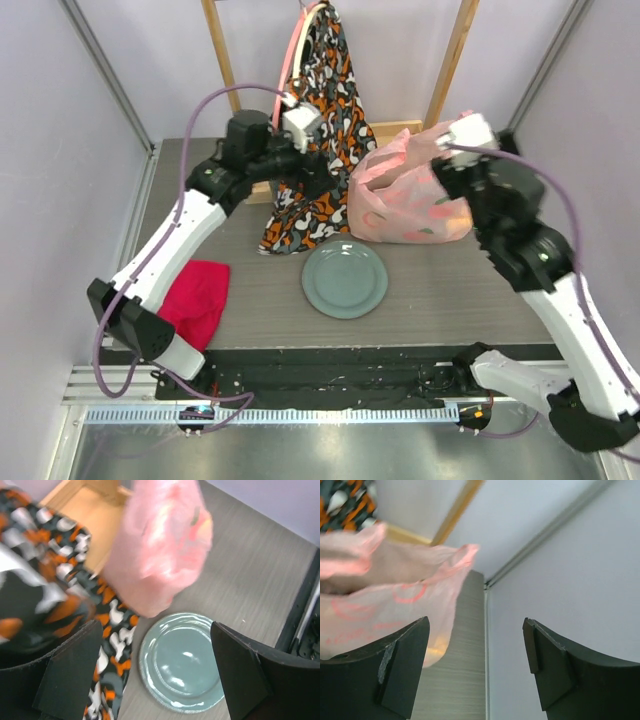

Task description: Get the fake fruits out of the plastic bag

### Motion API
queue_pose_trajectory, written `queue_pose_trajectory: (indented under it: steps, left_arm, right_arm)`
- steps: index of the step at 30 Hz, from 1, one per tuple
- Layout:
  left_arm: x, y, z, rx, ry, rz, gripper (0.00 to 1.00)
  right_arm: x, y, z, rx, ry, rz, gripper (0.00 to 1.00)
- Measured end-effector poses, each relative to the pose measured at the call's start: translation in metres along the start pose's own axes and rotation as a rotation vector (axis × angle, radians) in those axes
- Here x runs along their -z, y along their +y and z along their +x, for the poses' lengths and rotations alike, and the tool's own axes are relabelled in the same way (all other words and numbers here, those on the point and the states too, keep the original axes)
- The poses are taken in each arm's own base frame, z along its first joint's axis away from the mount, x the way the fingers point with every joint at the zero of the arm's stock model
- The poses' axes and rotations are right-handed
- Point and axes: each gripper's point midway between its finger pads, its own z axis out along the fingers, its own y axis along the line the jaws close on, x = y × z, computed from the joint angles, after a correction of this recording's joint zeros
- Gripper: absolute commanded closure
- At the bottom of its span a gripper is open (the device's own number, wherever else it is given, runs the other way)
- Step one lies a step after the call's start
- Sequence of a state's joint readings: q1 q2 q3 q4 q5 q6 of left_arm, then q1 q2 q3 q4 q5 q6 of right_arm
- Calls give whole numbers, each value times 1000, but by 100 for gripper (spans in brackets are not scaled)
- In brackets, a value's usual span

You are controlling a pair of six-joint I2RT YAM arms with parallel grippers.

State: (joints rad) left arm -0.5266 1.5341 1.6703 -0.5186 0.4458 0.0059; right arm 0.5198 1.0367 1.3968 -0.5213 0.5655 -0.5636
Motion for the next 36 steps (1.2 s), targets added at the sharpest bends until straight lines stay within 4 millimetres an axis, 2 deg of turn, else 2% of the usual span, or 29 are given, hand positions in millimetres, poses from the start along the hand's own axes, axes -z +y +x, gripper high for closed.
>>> queue_pose_trajectory:
  steps: [2, 3, 4, 6, 9, 10, 12, 14, 16, 18, 23, 26, 29, 30, 32, 35, 36]
  left_arm:
    - [-15, -23, -2, -56, 12, 33, 5]
    - [-24, -39, -3, -94, 18, 56, 5]
    - [-33, -55, -3, -127, 22, 68, 5]
    - [-48, -79, -1, -182, 32, 69, 5]
    - [-66, -96, 3, -229, 44, 42, 5]
    - [-70, -94, 4, -238, 46, 17, 5]
    - [-77, -83, 6, -266, 52, -53, 5]
    - [-82, -71, 4, -318, 49, -137, 5]
    - [-85, -62, -2, -366, 36, -214, 5]
    - [-89, -62, -7, -416, 18, -258, 5]
    - [-105, -64, -8, -500, 12, -299, 6]
    - [-118, -59, -9, -533, 15, -321, 6]
    - [-134, -51, -12, -572, 9, -359, 6]
    - [-140, -48, -13, -587, 6, -374, 6]
    - [-152, -42, -12, -611, 7, -398, 11]
    - [-173, -33, -8, -638, 20, -427, 22]
    - [-179, -31, -5, -644, 26, -432, 30]
  right_arm:
    - [12, -34, -7, -96, -40, 97, 18]
    - [12, -54, -8, -157, -44, 160, 18]
    - [7, -64, -8, -191, -39, 195, 18]
    - [-13, -78, -3, -255, -11, 247, 18]
    - [-58, -73, 17, -329, 76, 243, 17]
    - [-78, -68, 28, -362, 114, 225, 17]
    - [-117, -41, 58, -422, 205, 147, 17]
    - [-129, -32, 84, -458, 281, 121, 17]
    - [-136, -25, 99, -495, 326, 99, 17]
    - [-136, -24, 104, -542, 340, 93, 17]
    - [-139, -31, 96, -635, 306, 103, 18]
    - [-147, -33, 100, -684, 304, 101, 19]
    - [-165, -35, 115, -727, 328, 107, 34]
    - [-173, -35, 121, -740, 337, 105, 41]
    - [-190, -31, 133, -767, 355, 84, 47]
    - [-206, -18, 149, -802, 386, 29, 63]
    - [-208, -14, 151, -815, 390, 9, 74]
